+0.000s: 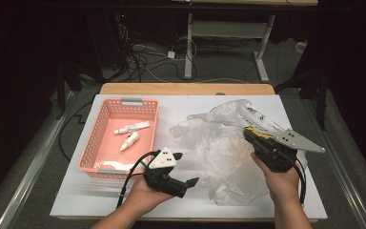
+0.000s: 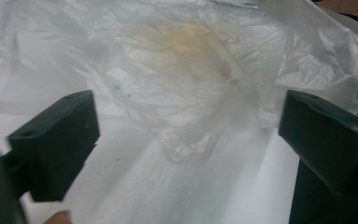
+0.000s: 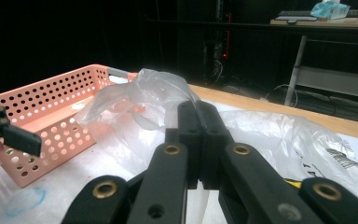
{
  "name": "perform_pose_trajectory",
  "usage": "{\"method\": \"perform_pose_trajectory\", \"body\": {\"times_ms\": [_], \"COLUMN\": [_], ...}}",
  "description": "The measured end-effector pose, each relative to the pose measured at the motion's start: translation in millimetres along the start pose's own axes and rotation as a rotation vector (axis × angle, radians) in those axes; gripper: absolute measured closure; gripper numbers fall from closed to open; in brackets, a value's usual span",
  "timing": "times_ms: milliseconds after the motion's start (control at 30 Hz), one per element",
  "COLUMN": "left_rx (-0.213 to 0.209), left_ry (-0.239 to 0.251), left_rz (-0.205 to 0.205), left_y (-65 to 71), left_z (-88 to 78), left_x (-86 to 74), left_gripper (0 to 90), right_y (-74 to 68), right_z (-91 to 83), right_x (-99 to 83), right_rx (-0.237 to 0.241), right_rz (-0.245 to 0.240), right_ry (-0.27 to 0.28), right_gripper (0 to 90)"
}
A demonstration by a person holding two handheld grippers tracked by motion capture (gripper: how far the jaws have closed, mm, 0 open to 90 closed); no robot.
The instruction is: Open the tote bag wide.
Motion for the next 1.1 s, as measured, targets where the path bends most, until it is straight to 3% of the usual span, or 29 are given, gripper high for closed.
{"method": "perform_pose_trajectory", "body": {"times_ms": [133,433,833,1100], "left_rx": [0.008,0.084,0.179,0.214], "left_ry": [0.013,0.033,0.003,0.009], "left_rz": [-0.021,-0.071,-0.129,-0.174], "left_y": [-9.4,-34.2,-70.4,-89.9], "left_z": [-9.8,-34.0,-56.5,-71.9], "left_x": [-3.6,-16.5,-40.8,-55.9], "left_gripper": [0.0,0.0,0.0,0.0], "right_y": [1.2,1.2,1.6,2.7], "right_z": [-0.8,-0.4,-0.7,-1.7], "right_x": [1.2,0.8,-2.5,-3.5], "right_rx": [0.000,0.004,0.010,0.012], "right_rz": [-0.004,-0.005,0.001,0.001], "right_ry": [0.007,0.005,0.000,0.001], "right_gripper": [90.0,90.0,90.0,90.0]}}
Point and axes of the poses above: each handheld gripper's, and its own axes: z roughly forward along the jaws, x roughly out of its top, y roughly to its right, the point moved 10 cm from there along z, roughly forward along the jaws, and after that the axes turned 15 degrees about -y, right-handed, at the moved point
